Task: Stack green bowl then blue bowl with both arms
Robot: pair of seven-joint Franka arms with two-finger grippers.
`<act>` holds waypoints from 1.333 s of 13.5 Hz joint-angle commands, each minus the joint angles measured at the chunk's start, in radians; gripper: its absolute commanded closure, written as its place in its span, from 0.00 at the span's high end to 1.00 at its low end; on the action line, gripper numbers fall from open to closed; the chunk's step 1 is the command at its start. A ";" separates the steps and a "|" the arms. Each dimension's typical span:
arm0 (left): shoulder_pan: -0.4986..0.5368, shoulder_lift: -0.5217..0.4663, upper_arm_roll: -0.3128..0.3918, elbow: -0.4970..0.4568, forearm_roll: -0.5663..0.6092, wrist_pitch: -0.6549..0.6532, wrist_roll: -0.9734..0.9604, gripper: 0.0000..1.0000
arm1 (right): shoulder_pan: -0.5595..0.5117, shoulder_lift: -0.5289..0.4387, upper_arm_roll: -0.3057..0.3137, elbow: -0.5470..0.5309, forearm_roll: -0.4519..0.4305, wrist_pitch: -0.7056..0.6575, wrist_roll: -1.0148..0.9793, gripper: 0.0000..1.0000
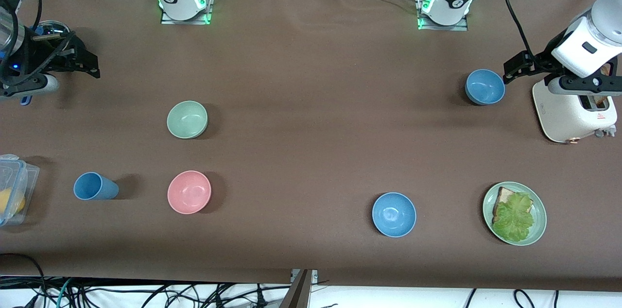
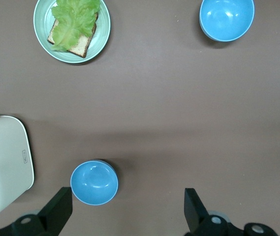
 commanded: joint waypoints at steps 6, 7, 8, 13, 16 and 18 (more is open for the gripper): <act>-0.001 0.015 -0.004 0.030 0.007 -0.020 0.007 1.00 | -0.009 0.010 0.009 0.025 -0.009 -0.004 0.004 0.99; 0.000 0.017 -0.004 0.030 0.007 -0.020 0.007 1.00 | -0.007 0.010 0.009 0.025 -0.005 -0.004 0.004 0.99; 0.003 0.015 -0.004 0.030 0.007 -0.020 0.007 1.00 | -0.006 0.010 0.009 0.024 -0.005 -0.004 0.004 0.99; -0.004 0.015 -0.005 0.030 0.007 -0.022 0.007 1.00 | 0.002 0.047 0.014 0.017 -0.006 0.002 0.005 0.99; -0.001 0.015 -0.004 0.030 0.007 -0.022 0.007 1.00 | 0.001 0.079 0.014 0.017 -0.011 0.002 0.005 0.99; 0.000 0.017 -0.004 0.030 0.007 -0.022 0.007 1.00 | 0.000 0.108 0.014 0.011 -0.012 0.002 0.005 0.99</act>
